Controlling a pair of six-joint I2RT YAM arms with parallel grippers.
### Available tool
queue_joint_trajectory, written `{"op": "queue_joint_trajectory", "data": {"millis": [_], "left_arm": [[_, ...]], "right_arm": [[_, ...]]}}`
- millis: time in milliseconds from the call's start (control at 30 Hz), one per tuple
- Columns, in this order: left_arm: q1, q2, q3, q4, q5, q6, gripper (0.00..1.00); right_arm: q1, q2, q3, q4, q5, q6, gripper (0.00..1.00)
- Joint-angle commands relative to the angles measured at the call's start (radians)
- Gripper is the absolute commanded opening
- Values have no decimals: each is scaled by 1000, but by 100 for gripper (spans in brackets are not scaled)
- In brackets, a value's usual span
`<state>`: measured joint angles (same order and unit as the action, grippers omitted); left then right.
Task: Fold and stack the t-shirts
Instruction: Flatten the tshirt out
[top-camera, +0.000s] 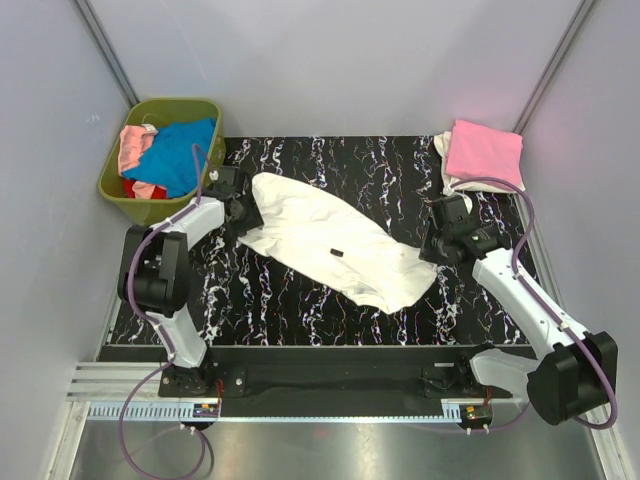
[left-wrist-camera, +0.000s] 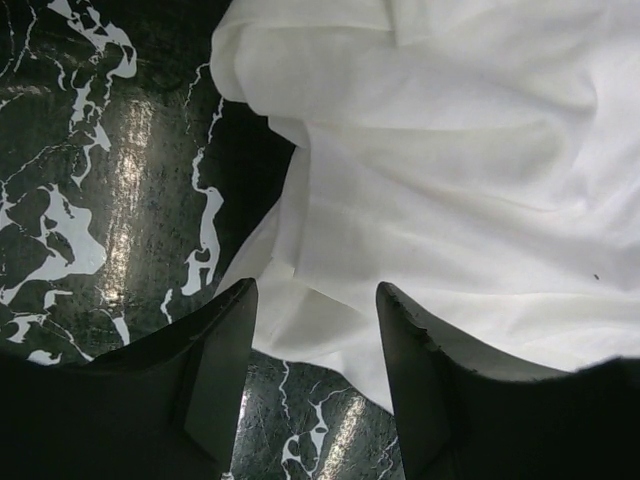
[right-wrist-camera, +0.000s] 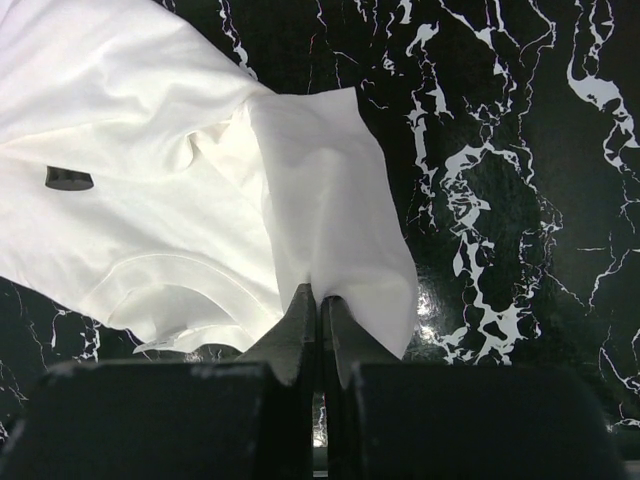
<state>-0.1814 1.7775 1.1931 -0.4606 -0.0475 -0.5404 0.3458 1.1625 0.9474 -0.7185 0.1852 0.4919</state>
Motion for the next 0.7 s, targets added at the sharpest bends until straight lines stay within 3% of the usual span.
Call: {"op": "queue_joint_trajectory", "data": {"millis": [0, 533, 667], "left_arm": [[-4, 5, 14, 69, 6, 13, 56], [-3, 88, 54, 82, 9, 13, 52], [-4, 82, 46, 88, 5, 16, 32]], "right_arm": [[-5, 12, -2, 45, -23, 4, 0], [-4, 19, -27, 48, -21, -9, 0], [-5, 32, -27, 50, -30, -12, 0]]}}
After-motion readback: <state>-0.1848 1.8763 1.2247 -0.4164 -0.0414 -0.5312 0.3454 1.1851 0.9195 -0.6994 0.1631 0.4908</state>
